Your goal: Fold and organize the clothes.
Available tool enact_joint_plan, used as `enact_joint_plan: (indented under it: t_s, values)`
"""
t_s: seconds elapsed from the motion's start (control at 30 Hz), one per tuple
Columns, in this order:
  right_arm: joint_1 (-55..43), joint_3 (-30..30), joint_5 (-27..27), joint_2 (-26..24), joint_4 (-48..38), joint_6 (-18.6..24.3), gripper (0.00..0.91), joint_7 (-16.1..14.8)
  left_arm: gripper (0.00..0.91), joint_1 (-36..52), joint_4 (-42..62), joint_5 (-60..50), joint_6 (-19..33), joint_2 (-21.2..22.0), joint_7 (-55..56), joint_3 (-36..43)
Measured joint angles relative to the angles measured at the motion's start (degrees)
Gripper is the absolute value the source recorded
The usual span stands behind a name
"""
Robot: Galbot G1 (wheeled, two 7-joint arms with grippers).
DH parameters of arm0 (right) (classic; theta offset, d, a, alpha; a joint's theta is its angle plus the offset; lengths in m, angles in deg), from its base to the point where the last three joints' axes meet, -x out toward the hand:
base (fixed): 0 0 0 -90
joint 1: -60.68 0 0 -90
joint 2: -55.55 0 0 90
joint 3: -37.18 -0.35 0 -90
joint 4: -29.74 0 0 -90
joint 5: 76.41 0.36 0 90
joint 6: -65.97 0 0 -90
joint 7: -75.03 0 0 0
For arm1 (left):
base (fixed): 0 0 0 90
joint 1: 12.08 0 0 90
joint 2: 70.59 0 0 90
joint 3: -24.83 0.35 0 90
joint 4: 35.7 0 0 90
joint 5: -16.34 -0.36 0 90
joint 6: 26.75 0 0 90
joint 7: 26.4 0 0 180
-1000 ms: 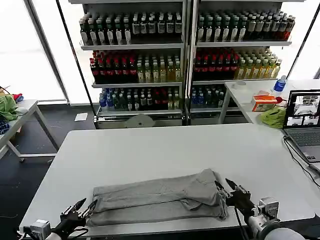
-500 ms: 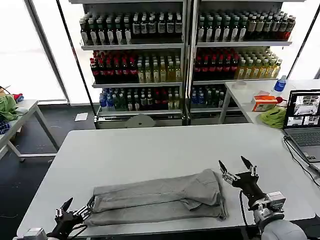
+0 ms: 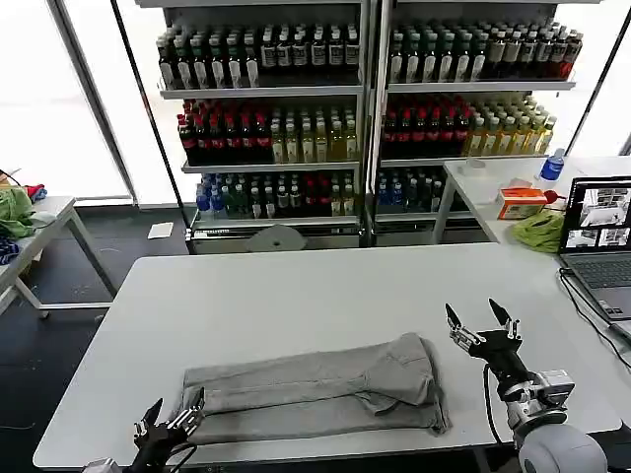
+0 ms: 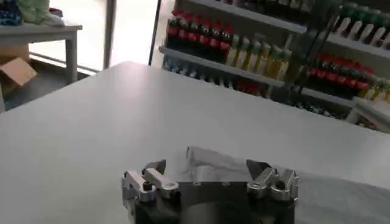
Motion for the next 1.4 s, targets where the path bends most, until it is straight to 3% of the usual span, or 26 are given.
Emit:
enact_joint_plan:
  t_s: [0.1,0.13,0.27,0.97,1.17,1.4]
  values:
    - [-0.16,-0.04,0.77,-0.18,-0.01,0.0,0.907,0.05,0.272,0.5,0.99,-0.38,0.55,0.66,0.12,0.69]
    - [-0.27,-0.08,0.99,-0.25,-0.01,0.0,0.907,0.06,0.141,0.6,1.3,-0.45,0.66,0.81,0.14,0.88]
    - [-0.53,-0.16,1.79,-0.38,0.04,-0.01,0.907,0.12,0.04,1.15,2.58,-0.71,1.14,1.29,0.12,1.19]
    - [-1.51,0.99,3.52,-0.34,-0.01,-0.5,0.907,0.05,0.01,2.37,4.53,-0.2,2.03,2.9,-0.71,2.19]
    - [-2.42,1.55,3.85,-0.42,-0.15,-0.96,0.907,0.03,0.01,3.44,5.29,1.04,1.6,1.49,-2.0,-1.61]
    - [-3.4,2.22,3.99,-0.77,-0.48,-1.18,0.907,0.1,0.01,4.04,7.13,1.28,1.57,-1.37,-5.97,-11.45]
